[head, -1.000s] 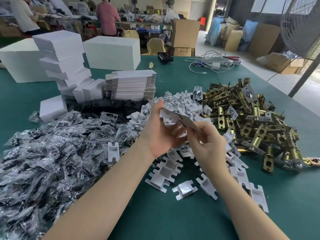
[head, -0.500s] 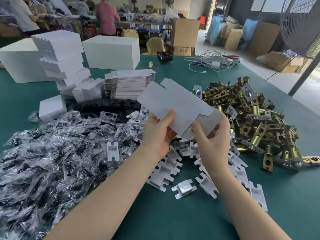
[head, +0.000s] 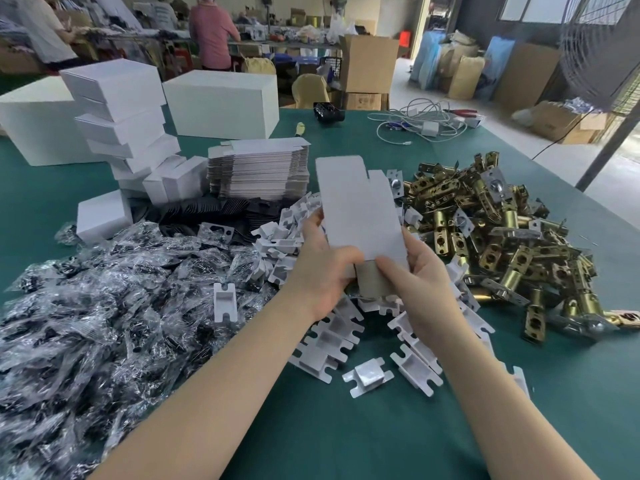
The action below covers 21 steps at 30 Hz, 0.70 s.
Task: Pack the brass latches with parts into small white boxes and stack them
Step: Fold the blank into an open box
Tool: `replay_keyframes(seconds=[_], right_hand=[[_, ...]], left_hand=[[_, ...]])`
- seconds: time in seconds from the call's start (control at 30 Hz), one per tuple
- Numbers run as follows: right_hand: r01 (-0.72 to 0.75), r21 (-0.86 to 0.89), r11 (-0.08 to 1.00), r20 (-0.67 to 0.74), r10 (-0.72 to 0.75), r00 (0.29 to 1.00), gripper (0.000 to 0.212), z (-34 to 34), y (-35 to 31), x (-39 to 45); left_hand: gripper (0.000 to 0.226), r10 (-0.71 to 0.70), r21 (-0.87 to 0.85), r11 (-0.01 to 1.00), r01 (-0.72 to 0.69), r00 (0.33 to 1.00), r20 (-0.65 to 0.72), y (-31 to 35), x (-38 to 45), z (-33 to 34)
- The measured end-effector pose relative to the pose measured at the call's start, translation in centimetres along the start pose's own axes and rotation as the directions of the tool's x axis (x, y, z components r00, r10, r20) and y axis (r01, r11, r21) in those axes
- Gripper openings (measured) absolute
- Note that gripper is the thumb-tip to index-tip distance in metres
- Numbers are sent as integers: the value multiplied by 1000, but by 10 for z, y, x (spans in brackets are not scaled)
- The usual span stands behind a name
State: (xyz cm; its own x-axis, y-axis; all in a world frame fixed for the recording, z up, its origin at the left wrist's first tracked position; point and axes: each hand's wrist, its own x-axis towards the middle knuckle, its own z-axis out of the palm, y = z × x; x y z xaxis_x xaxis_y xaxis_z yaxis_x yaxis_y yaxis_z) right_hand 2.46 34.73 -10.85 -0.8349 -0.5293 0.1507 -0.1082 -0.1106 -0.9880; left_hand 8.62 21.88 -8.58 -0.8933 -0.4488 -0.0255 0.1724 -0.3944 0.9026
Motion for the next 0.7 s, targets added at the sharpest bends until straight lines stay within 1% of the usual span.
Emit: replay_keyframes(seconds=[0.03,0.1,0.17,0.23,0.3,0.33,0.43,0.5,0.57,0.63,0.67,0.7], right_hand=[[-14,55,998,-33,15,999,37,1,0,1],[-41,161,986,-78,54,996,36,1,0,1],[-37,141,989,-82,49,995,35,0,0,2],[-21,72,997,-57,25,998,39,0,-1,1],[4,30,1000,-34,-3,999,45,3,0,-1],[20,1,1000,-36,-20,999,47,6,0,-2],[76,-105,992,-98,-86,991,49,17,2,-5],[107,-215,971,-214,-154,965,49,24,2,-7],[100,-359,928,-302,-217,928,55,26,1,-7],[55,-517,854,-296,-238,925,69,21,1,-5],[44,-606,794,-269,-257,928,70,17,1,-5],[47,-680,731,-243,-285,927,67,14,2,-5]], left_hand=[[85,15,23,1000,-16,997,74,-2,-2,-1],[90,34,72,996,-47,985,167,-6,-5,0],[86,49,89,994,-67,981,188,-10,-6,4],[80,81,132,986,-103,983,164,-12,-6,6],[70,127,181,973,-139,989,79,-12,-6,7],[64,143,180,973,-146,989,29,-12,-6,8],[55,174,150,976,-160,981,-82,-16,-6,9],[51,234,223,953,-207,967,-101,-18,-9,10],[51,310,340,902,-266,947,-83,-20,-10,11],[53,387,488,813,-317,921,-46,-20,-10,10],[55,411,555,765,-327,911,-31,-20,-11,10],[58,424,601,730,-326,905,-23,-19,-11,10]])
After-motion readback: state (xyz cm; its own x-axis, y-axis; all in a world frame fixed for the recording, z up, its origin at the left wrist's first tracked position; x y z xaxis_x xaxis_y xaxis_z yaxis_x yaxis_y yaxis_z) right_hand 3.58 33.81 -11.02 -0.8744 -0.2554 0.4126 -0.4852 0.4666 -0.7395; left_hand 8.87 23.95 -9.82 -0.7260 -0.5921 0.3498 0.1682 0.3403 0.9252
